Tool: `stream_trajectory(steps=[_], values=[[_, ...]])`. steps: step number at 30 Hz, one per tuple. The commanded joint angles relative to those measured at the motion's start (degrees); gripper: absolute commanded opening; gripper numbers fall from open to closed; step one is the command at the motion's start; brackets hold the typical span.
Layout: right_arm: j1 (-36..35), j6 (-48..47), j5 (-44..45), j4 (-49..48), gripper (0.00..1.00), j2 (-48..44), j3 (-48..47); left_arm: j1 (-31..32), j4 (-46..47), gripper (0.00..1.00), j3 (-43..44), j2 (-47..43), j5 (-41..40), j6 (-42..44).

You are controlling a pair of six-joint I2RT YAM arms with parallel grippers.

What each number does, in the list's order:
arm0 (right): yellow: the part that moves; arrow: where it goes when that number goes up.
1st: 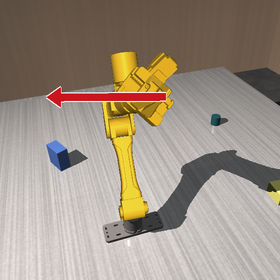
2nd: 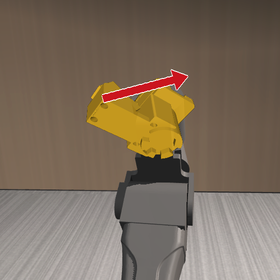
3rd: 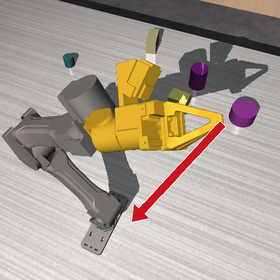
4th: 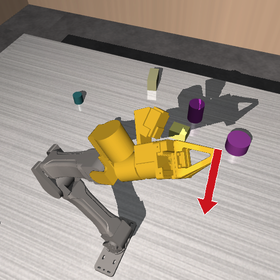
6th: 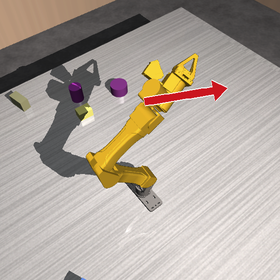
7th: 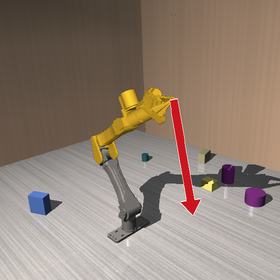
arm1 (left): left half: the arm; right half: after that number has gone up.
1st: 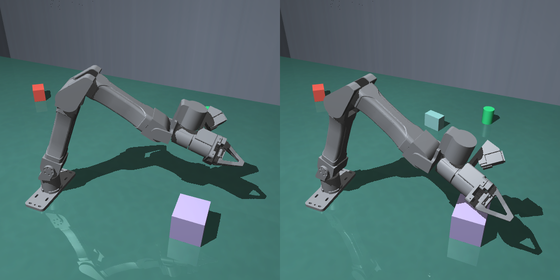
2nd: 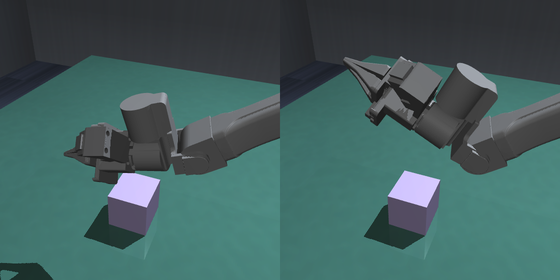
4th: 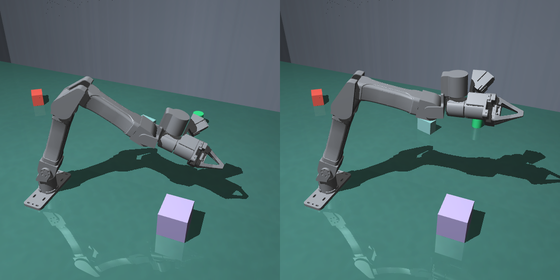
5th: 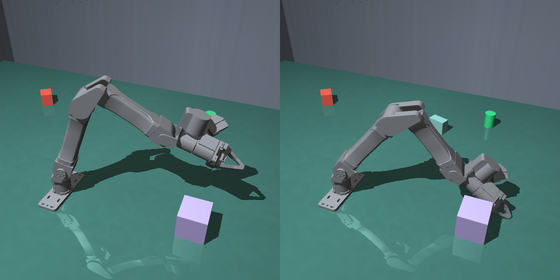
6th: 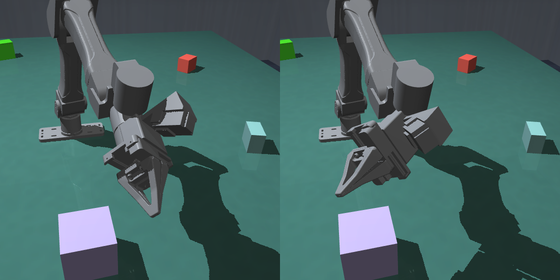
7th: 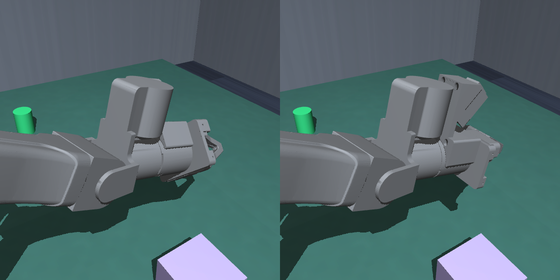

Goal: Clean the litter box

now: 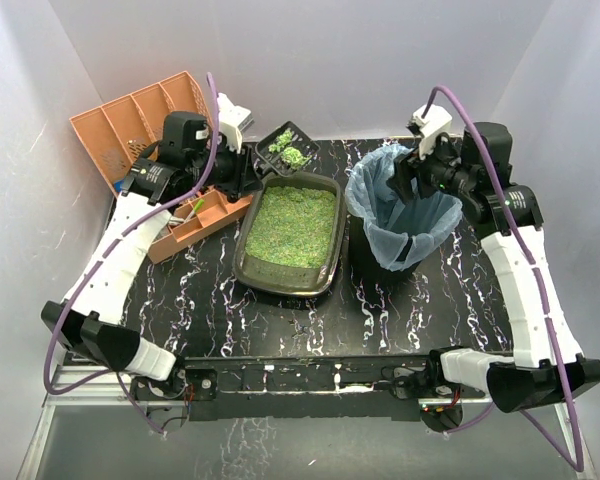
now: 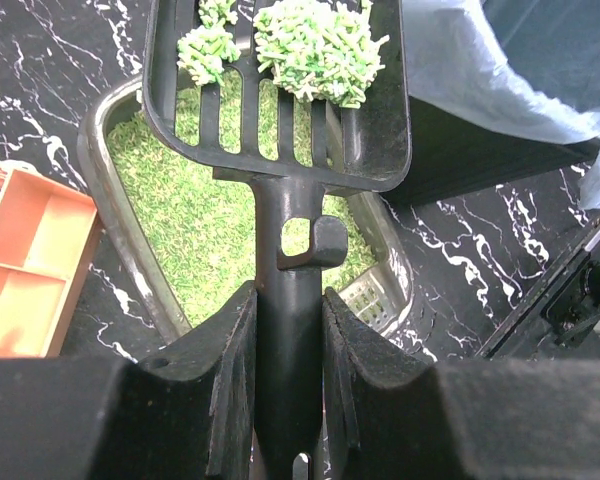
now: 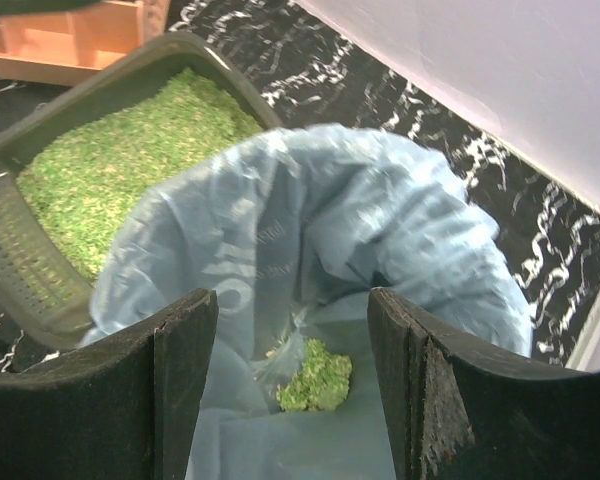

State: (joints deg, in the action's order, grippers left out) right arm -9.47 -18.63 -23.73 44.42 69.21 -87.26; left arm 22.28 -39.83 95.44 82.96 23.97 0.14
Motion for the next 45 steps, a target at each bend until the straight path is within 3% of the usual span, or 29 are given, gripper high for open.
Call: stream_trajectory(steps=[1, 6, 12, 23, 29, 35, 45], values=[[4.45, 2.76, 0.09, -1.86, 0.67, -2.57, 1.16, 2.17, -3.29, 0.00, 6.74, 1.24, -2.44, -0.53], [8.57, 3.16, -1.40, -1.60, 0.67, -3.46, 2.54, 9.39, -7.01, 0.00, 15.55, 6.43, -10.36, 0.71], [13.16, 2.90, -1.19, -1.55, 0.67, -5.42, 5.00, 17.19, -9.59, 0.00, 24.72, 14.59, -13.87, 0.69], [24.41, 6.52, -2.70, -3.94, 0.67, -10.86, 9.92, 30.39, -15.00, 0.00, 44.41, 30.02, -30.69, 9.40], [25.55, 7.18, -3.08, -4.25, 0.67, -11.16, 10.01, 35.98, -7.60, 0.00, 39.56, 30.44, -44.94, 19.24], [26.12, 7.71, -4.07, -4.90, 0.67, -12.03, 10.93, 41.47, 4.36, 0.00, 31.39, 29.42, -59.29, 34.82], [26.39, 8.13, -2.71, -5.29, 0.67, -12.71, 10.57, 45.59, 15.84, 0.00, 23.81, 28.66, -68.09, 49.85]])
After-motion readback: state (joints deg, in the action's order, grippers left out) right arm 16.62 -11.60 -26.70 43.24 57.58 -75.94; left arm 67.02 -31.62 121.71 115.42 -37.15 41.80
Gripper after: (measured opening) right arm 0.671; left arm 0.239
